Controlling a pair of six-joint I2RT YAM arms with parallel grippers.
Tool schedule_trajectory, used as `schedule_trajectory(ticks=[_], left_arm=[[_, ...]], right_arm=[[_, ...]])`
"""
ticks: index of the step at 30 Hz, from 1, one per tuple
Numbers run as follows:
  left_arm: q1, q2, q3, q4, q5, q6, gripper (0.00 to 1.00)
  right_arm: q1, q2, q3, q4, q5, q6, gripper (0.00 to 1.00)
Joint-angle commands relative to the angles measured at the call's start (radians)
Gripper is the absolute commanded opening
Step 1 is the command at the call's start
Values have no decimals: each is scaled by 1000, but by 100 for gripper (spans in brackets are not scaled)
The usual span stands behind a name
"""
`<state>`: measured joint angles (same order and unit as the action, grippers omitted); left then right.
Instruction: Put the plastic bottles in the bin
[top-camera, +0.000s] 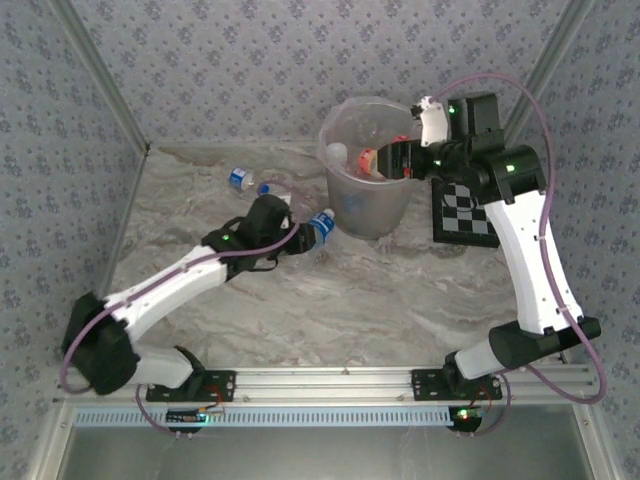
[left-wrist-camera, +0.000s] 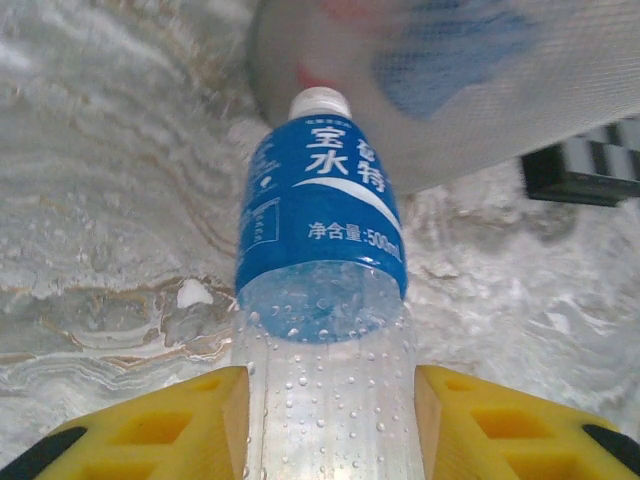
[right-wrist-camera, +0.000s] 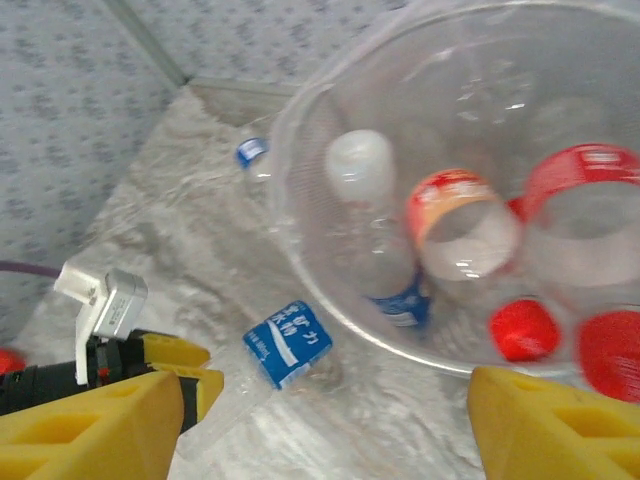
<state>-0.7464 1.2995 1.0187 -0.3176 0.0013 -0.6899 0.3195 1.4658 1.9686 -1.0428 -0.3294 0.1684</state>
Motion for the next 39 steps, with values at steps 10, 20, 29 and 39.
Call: schedule_trajectory(ticks=[10, 20, 29, 39], left_arm=[[100, -331, -156, 83, -8, 52, 44], [103, -347, -212, 243, -21, -24, 45], [103, -372, -284, 432, 18, -114, 45], [101, -375, -316, 585, 93, -181, 45]], right_arm=[[178, -101, -311, 197, -14, 243, 72], [396, -282, -943, 918, 125, 734, 84], [391, -161, -935, 1141, 57, 919, 96], [354, -27, -838, 1215, 7, 940, 96]])
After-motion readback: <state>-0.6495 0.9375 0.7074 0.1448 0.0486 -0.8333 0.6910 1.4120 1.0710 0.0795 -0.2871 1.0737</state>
